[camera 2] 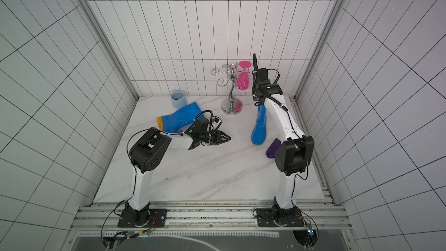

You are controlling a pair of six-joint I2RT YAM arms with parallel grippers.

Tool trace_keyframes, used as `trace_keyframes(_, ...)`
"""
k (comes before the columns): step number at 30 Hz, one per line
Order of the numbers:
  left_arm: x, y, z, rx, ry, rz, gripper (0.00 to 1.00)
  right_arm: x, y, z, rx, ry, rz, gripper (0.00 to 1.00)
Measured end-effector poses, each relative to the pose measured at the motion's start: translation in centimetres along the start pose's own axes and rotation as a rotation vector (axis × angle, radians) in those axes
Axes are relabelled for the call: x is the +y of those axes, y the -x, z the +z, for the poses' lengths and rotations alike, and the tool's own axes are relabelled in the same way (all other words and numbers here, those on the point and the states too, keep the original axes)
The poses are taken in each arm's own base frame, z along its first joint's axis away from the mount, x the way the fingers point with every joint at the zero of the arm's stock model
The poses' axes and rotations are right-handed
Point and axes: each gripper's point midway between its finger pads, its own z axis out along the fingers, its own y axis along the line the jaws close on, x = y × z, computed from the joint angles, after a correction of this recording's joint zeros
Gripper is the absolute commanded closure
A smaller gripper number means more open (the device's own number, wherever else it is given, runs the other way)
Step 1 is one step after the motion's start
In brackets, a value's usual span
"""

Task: Wipe the rubber boots with a cloth
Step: Move the rubber boot to the center of the board.

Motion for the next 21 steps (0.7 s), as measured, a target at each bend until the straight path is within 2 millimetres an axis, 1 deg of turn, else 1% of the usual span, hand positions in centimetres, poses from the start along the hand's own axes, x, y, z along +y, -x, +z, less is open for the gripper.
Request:
trace_keyframes(2,-0.1,0.9,-1.1,-0.021,0.019,0.004,0.70,-0.3,0.4,-0.1,-0.015,-0.013,0.004,0.53)
trace_keyframes(6,-0.8,3.2,-4.0,-0.086,0.060,0.022,0.69,-0.7,0.8,-0.5,-0.033,-0.025,0.012,0.50)
trace_keyframes(9,-1.3,5.2,-6.9,-0.154,0.108,0.035,0.69,-1.4,1.9,-2.3,-0.075,-0.025,0.032,0.49)
trace_keyframes(12,-1.6,7.1,-10.2,-0.235,0.161,0.050,0.69,-2.5,4.0,-6.0,-0.179,-0.012,0.077,0.49)
trace_keyframes(14,-1.5,8.2,-13.1,-0.300,0.205,0.052,0.69,-2.7,5.1,-9.6,-0.268,0.028,0.105,0.49)
trace_keyframes(15,-1.3,8.7,-14.4,-0.330,0.226,0.051,0.68,-2.6,5.5,-11.6,-0.317,0.060,0.116,0.49)
trace_keyframes(17,-0.6,9.4,-17.4,-0.391,0.277,0.042,0.68,-2.0,6.1,-14.9,-0.400,0.134,0.134,0.49)
trace_keyframes(19,0.4,9.8,-19.9,-0.442,0.330,0.026,0.68,-1.0,6.5,-17.5,-0.466,0.221,0.141,0.49)
trace_keyframes(20,1.1,10.0,-21.3,-0.467,0.360,0.013,0.68,-0.3,6.6,-18.5,-0.490,0.266,0.142,0.49)
trace_keyframes(21,1.9,10.1,-22.3,-0.485,0.386,0.001,0.68,0.4,6.7,-19.0,-0.503,0.305,0.138,0.49)
